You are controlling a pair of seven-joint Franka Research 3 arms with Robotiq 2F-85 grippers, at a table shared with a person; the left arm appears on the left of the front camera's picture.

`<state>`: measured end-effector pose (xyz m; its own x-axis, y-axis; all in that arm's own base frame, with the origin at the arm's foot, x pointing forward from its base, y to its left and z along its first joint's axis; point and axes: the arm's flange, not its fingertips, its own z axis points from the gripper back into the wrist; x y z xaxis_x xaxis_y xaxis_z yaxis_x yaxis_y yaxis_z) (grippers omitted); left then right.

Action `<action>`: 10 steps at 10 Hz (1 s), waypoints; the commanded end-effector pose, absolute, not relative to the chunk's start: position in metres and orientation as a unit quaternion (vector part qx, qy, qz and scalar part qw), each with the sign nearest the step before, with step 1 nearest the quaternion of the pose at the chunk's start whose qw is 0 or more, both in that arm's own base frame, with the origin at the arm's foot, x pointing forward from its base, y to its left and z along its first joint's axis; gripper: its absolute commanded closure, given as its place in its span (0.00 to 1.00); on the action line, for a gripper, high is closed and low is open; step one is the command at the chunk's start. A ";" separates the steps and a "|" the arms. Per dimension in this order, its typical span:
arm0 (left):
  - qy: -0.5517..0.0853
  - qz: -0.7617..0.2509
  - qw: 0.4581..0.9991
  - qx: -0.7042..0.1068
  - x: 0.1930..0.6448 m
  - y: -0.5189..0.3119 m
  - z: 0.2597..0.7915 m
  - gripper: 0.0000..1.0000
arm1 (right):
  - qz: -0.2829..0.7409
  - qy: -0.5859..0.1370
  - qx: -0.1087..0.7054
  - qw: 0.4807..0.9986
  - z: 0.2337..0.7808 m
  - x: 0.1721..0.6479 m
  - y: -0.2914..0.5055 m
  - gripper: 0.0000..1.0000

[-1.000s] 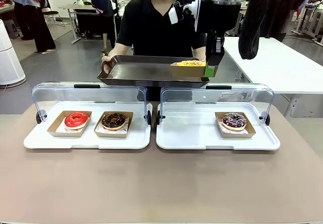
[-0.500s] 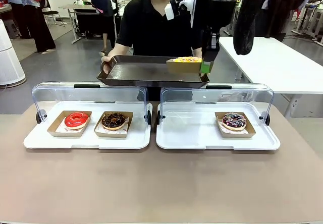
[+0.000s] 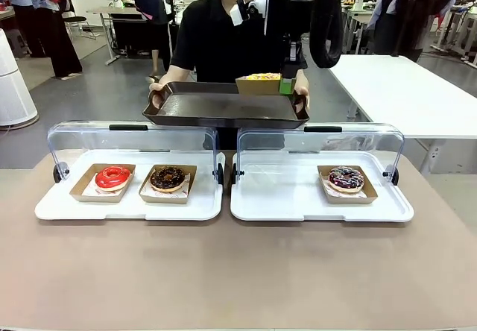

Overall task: Provide the desired donut to the person.
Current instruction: Place the picked Paper togo box onto the Handle tray extended by the person.

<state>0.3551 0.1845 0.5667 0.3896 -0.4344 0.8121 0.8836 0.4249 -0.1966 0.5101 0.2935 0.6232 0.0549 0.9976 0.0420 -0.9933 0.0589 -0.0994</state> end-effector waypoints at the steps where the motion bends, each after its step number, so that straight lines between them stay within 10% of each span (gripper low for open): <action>1: -0.354 -0.428 0.765 -0.326 0.354 0.184 0.567 0.00 | 0.713 -0.059 -0.014 0.699 0.624 0.541 0.298 0.98; 10: -0.354 -0.428 0.765 -0.326 0.354 0.184 0.567 0.00 | 0.716 -0.028 0.058 0.695 0.560 0.572 0.272 0.98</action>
<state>0.3551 0.1845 0.5667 0.3897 -0.4344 0.8121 0.8836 0.4249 -0.1967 0.5724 0.2785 0.5656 -0.0139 0.9941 0.1078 -0.9998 -0.0156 0.0144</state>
